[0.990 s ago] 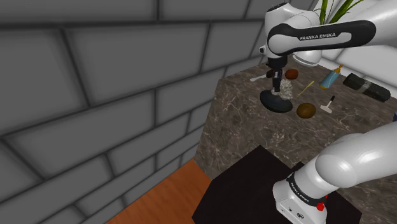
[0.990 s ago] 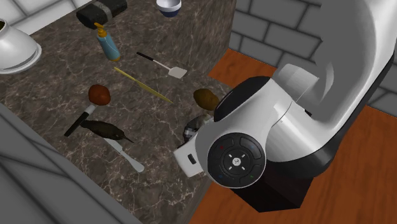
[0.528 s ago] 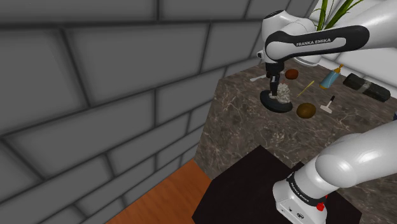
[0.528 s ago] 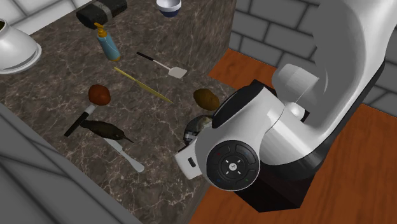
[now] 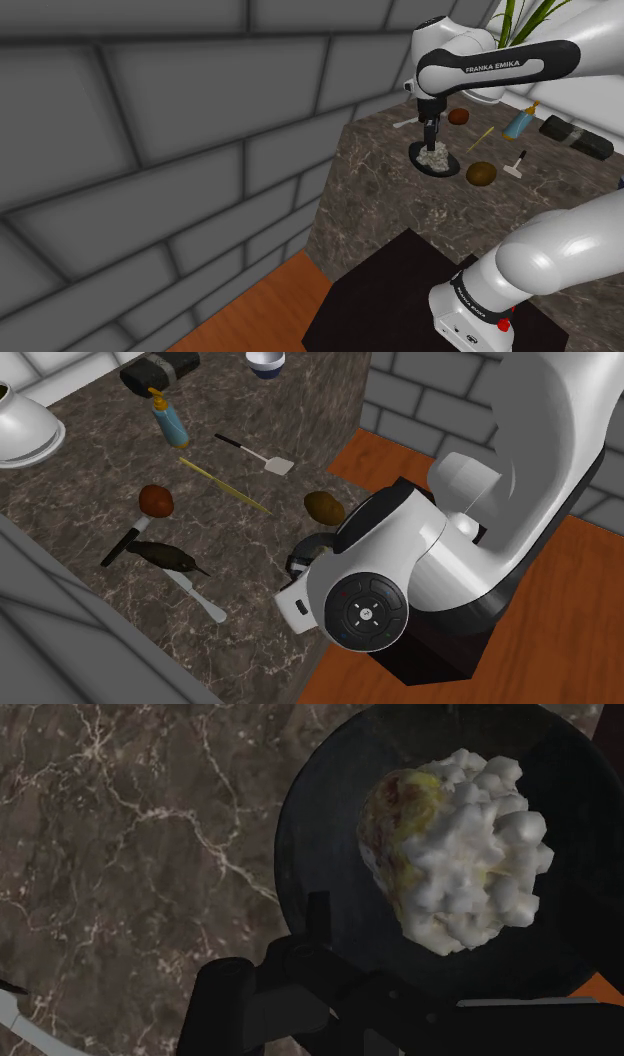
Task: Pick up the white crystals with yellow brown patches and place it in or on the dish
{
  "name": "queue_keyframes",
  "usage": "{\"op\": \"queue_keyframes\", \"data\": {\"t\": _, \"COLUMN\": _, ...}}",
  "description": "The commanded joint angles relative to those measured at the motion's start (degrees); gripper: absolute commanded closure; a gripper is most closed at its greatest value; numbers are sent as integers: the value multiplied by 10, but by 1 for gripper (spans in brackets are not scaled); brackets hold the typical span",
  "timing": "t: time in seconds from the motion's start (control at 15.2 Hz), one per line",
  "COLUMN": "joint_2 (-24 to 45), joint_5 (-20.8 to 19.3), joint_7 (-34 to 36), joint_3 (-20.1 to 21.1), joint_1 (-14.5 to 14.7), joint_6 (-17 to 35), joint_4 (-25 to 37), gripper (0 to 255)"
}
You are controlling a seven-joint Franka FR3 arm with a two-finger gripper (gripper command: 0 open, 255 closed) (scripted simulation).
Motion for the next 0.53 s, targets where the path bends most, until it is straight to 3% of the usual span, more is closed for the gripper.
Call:
{"op": "queue_keyframes", "data": {"t": 0.0, "joint_2": 0, "joint_5": 0, "joint_7": 0, "joint_3": 0, "joint_1": 0, "joint_6": 0, "joint_4": 0, "gripper": 0}}
{"op": "queue_keyframes", "data": {"t": 0.33, "joint_2": 10, "joint_5": 17, "joint_7": -4, "joint_3": 18, "joint_1": 12, "joint_6": -68, "joint_4": 74, "gripper": 0}}
{"op": "queue_keyframes", "data": {"t": 0.46, "joint_2": 10, "joint_5": 17, "joint_7": -4, "joint_3": 18, "joint_1": 12, "joint_6": -68, "joint_4": 74, "gripper": 0}}
